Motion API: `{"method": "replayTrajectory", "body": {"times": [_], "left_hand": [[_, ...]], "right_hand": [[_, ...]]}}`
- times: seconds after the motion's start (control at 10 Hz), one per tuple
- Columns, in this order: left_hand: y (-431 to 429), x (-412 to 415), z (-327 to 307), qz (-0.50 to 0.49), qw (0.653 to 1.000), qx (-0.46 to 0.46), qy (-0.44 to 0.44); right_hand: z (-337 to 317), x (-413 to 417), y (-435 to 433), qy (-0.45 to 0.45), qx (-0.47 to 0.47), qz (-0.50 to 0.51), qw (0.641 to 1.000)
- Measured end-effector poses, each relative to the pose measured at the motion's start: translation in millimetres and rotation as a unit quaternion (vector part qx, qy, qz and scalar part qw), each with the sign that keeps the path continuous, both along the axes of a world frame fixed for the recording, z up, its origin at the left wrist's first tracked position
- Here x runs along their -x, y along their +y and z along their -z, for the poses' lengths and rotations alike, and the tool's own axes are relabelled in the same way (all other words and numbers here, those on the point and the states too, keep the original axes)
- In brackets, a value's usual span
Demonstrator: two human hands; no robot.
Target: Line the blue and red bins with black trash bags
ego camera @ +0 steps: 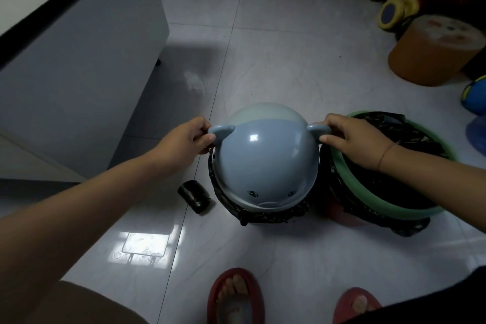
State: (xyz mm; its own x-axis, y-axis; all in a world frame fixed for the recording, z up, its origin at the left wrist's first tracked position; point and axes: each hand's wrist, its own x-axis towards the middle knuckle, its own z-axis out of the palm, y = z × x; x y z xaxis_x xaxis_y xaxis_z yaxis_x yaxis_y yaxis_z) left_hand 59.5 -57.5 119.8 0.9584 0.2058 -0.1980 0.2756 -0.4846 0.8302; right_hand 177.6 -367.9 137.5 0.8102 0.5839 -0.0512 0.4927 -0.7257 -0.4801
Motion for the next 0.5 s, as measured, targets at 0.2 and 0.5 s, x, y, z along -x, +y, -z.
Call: {"method": "replayTrajectory", "body": {"times": [0.2, 0.5], "left_hand": [[0.7, -1.1, -0.4, -0.007, 1.0, 0.008, 0.0], [-17.0, 34.8, -23.0, -0.113, 0.993, -0.001, 0.017]], "right_hand": [[0.7, 0.0, 0.5, -0.004, 0.007, 0.005, 1.0], [-40.3, 32.3, -17.2, 0.07, -0.038, 0.047, 0.996]]}}
